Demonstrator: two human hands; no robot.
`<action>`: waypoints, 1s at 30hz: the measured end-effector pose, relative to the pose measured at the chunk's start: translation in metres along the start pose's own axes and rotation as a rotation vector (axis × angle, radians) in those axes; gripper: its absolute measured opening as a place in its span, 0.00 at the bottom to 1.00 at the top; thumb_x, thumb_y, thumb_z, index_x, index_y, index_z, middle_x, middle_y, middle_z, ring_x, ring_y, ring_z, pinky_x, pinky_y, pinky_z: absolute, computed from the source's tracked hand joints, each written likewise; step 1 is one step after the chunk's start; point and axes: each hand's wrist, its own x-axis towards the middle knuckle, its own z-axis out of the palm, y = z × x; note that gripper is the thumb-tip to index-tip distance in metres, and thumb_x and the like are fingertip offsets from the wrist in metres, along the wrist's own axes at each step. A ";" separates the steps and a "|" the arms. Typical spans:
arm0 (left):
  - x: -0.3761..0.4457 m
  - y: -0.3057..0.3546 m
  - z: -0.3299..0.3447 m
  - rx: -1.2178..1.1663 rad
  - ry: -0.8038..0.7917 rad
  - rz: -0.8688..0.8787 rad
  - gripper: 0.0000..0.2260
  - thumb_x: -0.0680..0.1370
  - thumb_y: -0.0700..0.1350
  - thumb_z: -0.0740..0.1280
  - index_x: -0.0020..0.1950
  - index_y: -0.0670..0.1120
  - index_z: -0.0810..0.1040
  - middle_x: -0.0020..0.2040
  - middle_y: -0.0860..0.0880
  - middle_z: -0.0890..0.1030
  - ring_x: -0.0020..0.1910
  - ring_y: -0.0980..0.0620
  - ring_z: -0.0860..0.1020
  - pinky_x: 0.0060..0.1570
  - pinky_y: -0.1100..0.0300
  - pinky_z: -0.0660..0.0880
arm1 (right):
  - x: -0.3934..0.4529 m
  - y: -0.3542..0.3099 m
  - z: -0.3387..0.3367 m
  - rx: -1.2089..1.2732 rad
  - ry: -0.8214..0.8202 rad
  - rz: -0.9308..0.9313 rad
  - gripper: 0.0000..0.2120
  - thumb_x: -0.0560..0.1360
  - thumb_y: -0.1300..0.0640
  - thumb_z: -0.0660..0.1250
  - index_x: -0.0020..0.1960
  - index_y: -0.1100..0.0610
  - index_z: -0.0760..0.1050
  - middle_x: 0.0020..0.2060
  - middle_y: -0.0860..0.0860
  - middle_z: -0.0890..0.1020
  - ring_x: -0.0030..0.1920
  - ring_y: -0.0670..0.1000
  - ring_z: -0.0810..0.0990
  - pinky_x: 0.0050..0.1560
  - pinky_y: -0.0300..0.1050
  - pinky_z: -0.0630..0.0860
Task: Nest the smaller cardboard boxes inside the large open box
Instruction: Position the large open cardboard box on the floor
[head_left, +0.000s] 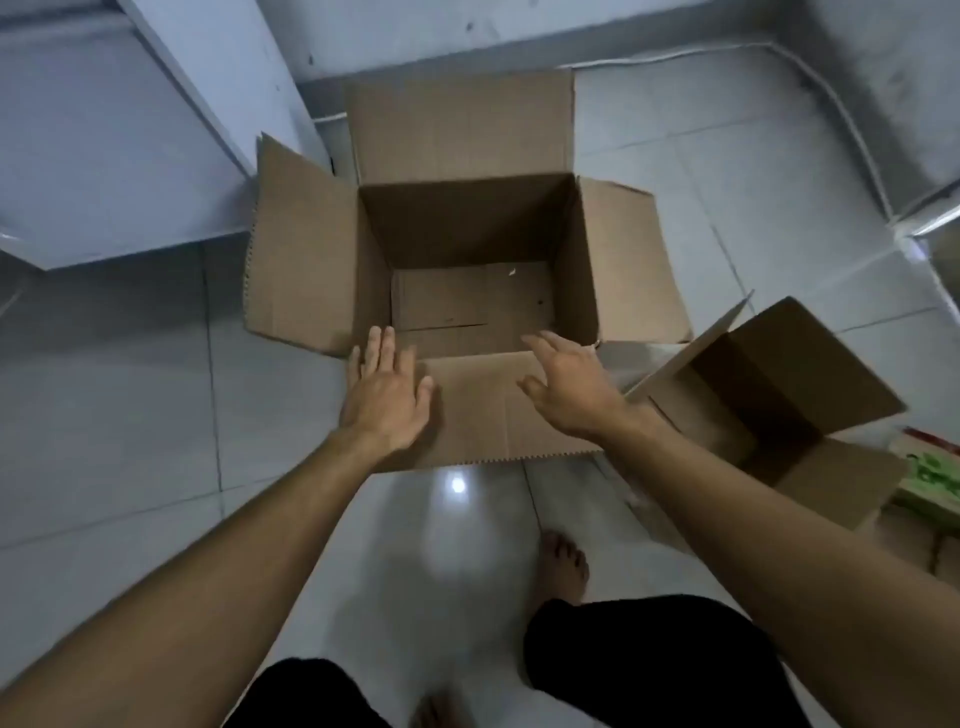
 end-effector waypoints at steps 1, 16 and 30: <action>0.007 -0.007 0.018 0.055 0.028 -0.007 0.27 0.82 0.57 0.47 0.78 0.46 0.56 0.80 0.41 0.48 0.78 0.43 0.41 0.74 0.43 0.38 | 0.009 0.008 0.018 -0.055 -0.015 -0.025 0.29 0.80 0.46 0.59 0.79 0.50 0.56 0.79 0.54 0.60 0.78 0.57 0.57 0.75 0.62 0.56; 0.081 0.026 0.109 0.099 0.473 0.060 0.27 0.78 0.60 0.54 0.76 0.53 0.59 0.68 0.44 0.71 0.65 0.38 0.67 0.68 0.28 0.46 | 0.090 0.078 0.094 -0.352 0.399 0.054 0.38 0.74 0.26 0.43 0.79 0.42 0.44 0.80 0.53 0.37 0.78 0.55 0.31 0.73 0.72 0.43; 0.143 0.053 0.068 0.112 0.335 0.114 0.30 0.79 0.63 0.52 0.79 0.56 0.50 0.77 0.47 0.62 0.75 0.38 0.57 0.69 0.28 0.48 | 0.130 0.096 0.020 -0.248 0.179 0.104 0.41 0.77 0.34 0.58 0.80 0.42 0.39 0.79 0.55 0.35 0.78 0.59 0.33 0.75 0.68 0.45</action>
